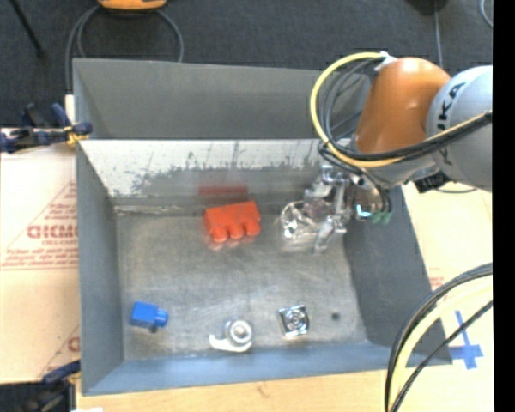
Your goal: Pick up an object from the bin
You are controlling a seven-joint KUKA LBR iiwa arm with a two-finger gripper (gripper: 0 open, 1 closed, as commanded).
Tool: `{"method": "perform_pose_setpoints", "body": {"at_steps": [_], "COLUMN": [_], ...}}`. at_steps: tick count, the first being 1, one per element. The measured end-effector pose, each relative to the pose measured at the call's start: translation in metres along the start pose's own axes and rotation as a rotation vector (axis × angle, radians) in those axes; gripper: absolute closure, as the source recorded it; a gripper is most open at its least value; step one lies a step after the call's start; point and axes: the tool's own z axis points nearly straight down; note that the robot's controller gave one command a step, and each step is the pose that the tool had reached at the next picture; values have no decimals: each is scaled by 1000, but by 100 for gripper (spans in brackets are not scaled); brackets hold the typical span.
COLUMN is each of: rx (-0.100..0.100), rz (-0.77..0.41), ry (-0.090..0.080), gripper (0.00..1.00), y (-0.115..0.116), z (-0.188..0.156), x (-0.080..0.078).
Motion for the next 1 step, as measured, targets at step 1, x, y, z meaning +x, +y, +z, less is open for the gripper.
{"method": "perform_pose_setpoints", "body": {"at_steps": [1], "rx": [-1], "rz": [10], "ry": [-14], "gripper": [0], "y": [-28], "z": [61], "x": [-21]}}
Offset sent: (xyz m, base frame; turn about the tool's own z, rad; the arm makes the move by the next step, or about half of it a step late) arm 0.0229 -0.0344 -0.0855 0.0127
